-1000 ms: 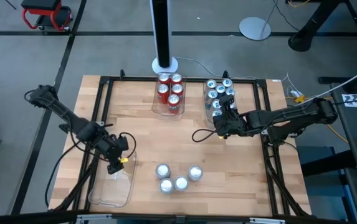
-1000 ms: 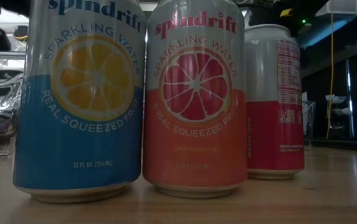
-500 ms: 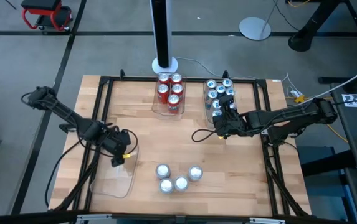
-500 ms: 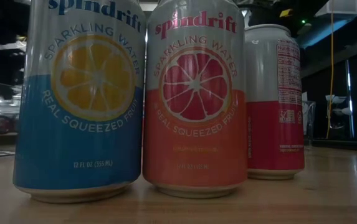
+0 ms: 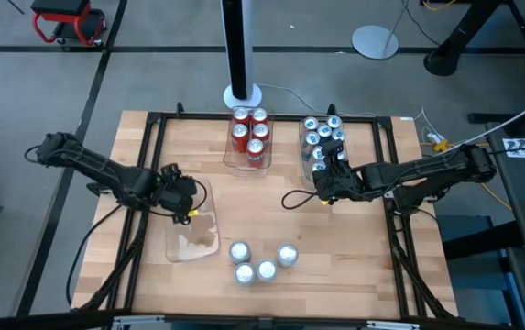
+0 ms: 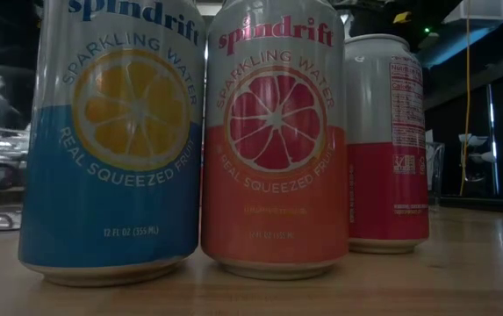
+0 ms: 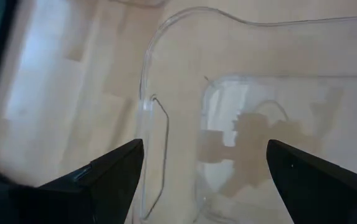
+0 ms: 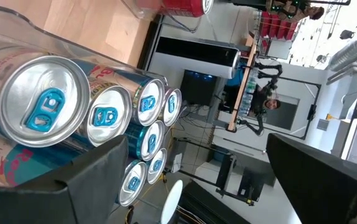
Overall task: Sort soda cans
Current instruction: Move the bottom left transparent bin to the top left of the table
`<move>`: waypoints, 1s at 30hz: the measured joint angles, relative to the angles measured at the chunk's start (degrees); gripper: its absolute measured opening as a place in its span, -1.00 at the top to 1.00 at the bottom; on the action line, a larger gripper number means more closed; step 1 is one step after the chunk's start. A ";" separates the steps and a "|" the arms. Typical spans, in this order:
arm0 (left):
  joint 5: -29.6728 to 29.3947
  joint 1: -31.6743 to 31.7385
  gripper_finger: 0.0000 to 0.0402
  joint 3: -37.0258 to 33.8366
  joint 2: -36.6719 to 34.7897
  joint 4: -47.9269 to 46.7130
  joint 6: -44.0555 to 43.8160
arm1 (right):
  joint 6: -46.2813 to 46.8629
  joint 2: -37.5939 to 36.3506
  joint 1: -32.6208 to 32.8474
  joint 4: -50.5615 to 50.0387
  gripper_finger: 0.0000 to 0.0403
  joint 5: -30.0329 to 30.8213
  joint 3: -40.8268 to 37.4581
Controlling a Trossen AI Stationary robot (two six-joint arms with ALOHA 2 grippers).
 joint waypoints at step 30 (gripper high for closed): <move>12.54 -3.28 -0.63 9.99 -0.04 13.55 -4.18 | 0.02 0.00 -0.02 0.14 -0.89 -0.93 0.00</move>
